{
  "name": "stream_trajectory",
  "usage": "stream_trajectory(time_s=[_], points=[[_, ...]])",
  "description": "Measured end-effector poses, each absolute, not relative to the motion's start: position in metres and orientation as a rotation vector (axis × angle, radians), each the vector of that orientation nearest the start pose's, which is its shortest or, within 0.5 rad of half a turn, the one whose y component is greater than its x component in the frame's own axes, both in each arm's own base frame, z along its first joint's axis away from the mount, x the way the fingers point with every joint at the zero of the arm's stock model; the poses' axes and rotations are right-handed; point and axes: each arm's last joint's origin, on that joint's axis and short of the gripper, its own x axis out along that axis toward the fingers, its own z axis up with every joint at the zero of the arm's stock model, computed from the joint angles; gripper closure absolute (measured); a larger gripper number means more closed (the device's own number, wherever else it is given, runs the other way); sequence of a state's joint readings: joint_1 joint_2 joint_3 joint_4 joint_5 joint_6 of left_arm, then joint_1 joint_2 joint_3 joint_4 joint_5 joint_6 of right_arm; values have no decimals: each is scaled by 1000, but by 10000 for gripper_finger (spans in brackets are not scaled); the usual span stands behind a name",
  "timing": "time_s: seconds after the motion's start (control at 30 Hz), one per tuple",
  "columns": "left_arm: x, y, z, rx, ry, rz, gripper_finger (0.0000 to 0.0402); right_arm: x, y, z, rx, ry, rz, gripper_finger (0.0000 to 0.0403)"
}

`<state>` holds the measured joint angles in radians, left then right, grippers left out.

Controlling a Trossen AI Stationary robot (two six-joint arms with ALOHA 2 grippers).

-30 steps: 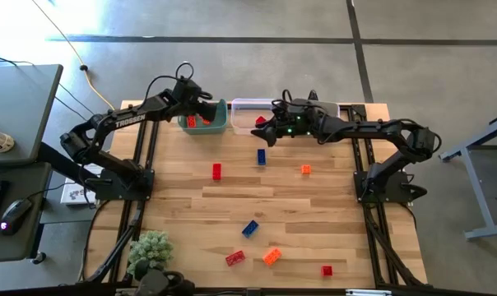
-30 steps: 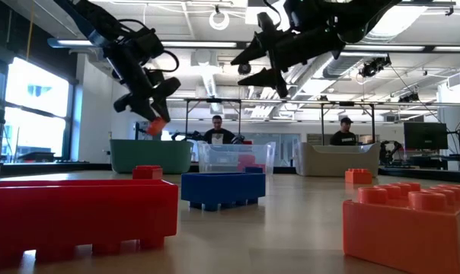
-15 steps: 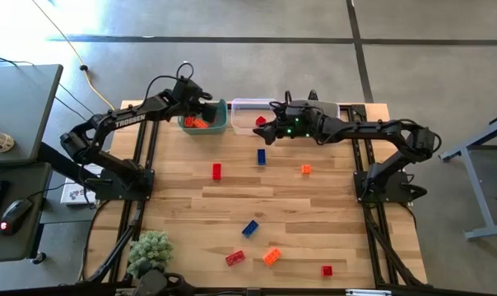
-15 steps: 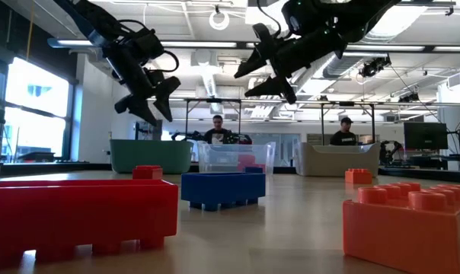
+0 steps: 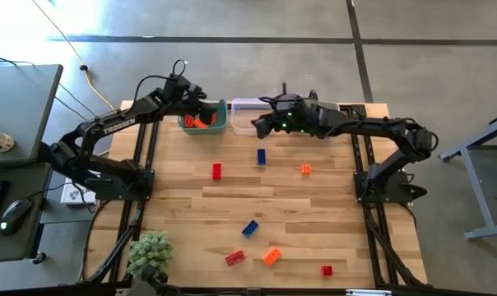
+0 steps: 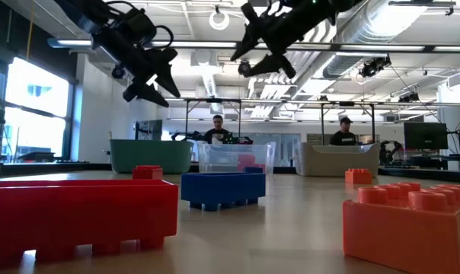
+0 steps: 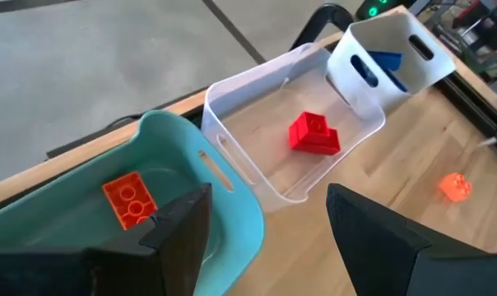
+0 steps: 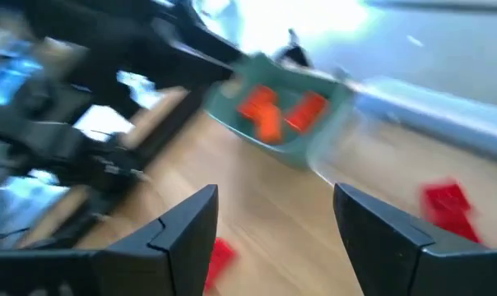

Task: Sort & place blocks by color
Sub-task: Put the blue game piece into the gray bin

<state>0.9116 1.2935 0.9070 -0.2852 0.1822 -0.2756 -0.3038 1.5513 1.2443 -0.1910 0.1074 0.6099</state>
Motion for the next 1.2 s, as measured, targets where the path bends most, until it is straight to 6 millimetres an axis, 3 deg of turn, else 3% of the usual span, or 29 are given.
stream_trajectory(time_s=[0.27,0.43,0.67,1.2], points=[[177,205,261,-558,522,743,170,354,-110,293,819,600,-669,174],[180,203,261,-516,539,717,170,371,-110,273,906,700,-705,174],[179,203,261,-512,540,715,170,378,-109,237,1051,847,-784,174],[180,203,261,-487,549,701,170,392,-104,187,1075,950,-931,174]])
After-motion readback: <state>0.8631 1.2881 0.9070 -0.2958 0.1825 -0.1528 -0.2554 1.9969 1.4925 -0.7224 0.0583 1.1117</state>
